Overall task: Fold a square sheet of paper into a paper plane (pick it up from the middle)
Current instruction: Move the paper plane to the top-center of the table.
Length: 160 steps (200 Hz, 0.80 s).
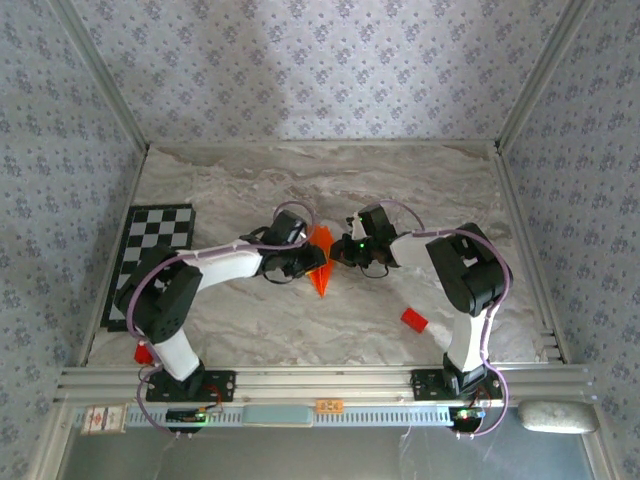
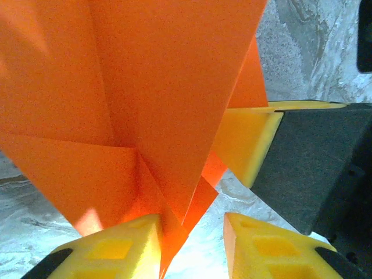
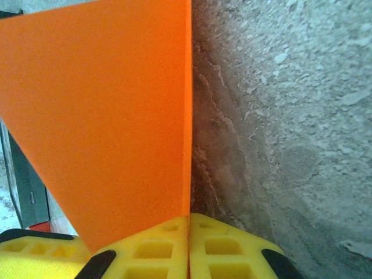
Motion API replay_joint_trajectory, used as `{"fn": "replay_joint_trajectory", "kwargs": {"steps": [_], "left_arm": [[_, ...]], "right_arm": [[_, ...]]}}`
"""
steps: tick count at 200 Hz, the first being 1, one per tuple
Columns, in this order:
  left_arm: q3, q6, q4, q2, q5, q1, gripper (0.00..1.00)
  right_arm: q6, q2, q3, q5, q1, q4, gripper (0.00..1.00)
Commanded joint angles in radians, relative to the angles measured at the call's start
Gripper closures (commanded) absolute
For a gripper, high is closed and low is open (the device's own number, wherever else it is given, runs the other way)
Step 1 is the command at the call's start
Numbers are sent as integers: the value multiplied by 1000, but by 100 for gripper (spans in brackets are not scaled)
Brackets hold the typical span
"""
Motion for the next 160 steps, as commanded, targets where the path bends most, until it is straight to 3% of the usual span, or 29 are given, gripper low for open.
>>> {"fn": "replay_joint_trajectory", "kwargs": {"steps": [1, 77, 160], "left_arm": [[46, 42, -102, 16, -51, -13, 67], [84, 54, -119, 61, -57, -38, 62], [119, 36, -171, 87, -119, -38, 81]], "right_arm": [[9, -44, 21, -2, 5, -30, 91], [12, -52, 34, -15, 11, -42, 91], [6, -62, 35, -16, 15, -54, 89]]}}
